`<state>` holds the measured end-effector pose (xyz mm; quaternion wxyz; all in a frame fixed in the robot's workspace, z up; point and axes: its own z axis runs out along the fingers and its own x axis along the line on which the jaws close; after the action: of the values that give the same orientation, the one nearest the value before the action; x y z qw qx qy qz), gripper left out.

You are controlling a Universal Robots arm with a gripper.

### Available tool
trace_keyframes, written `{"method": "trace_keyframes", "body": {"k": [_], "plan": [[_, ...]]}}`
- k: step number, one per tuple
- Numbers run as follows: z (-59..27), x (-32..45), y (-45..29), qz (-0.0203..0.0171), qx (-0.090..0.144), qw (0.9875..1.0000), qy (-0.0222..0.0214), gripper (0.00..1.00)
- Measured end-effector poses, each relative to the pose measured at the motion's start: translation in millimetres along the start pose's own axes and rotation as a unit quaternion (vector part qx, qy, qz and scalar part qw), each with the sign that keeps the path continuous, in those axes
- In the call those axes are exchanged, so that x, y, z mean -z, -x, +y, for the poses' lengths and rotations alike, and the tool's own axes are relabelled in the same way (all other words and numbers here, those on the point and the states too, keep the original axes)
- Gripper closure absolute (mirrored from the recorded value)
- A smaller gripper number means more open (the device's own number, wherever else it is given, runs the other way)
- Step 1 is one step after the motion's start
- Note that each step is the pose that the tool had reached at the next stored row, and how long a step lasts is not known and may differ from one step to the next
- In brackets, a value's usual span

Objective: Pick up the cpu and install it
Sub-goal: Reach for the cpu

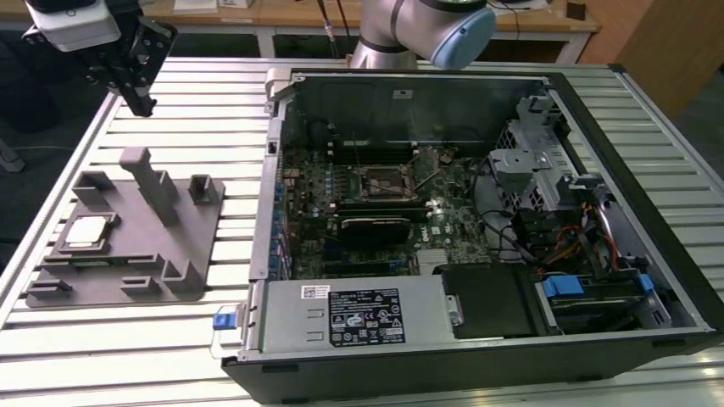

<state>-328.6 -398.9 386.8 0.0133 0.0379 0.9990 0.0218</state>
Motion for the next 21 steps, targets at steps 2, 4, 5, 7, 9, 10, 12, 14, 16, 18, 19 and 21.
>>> {"method": "trace_keyframes", "body": {"k": [2, 4, 5, 7, 9, 10, 12, 14, 16, 18, 19, 21], "plan": [[-0.3, -0.2, -3.1, 0.0, 0.0, 1.0, 0.0, 0.89], [-0.5, -0.5, -6.4, 0.0, 0.0, 1.0, 0.0, 0.89], [-0.6, -0.6, -8.0, 0.0, 0.0, 1.0, 0.0, 0.89], [-0.9, -0.8, -10.9, 0.0001, 0.0, 1.0, -0.0001, 0.89], [-1.1, -1.2, -13.9, 0.0, 0.0, 1.0, 0.0, 0.89], [-1.2, -1.4, -15.4, 0.0, 0.0, 1.0, 0.0, 0.89], [-1.5, -1.7, -18.6, 0.0, 0.0, 1.0, 0.0, 0.89], [-1.8, -2.0, -21.9, 0.0, 0.0, 1.0, 0.0, 0.89], [-2.0, -2.3, -25.1, 0.0, 0.0, 1.0, 0.0, 0.89], [-2.3, -2.8, -28.3, 0.0, 0.0, 1.0, 0.0, 0.89], [-2.4, -2.9, -30.0, 0.0, 0.0, 1.0, 0.0, 0.89], [-2.7, -3.5, -33.5, 0.0, 0.0, 1.0, 0.0, 0.89]]}}
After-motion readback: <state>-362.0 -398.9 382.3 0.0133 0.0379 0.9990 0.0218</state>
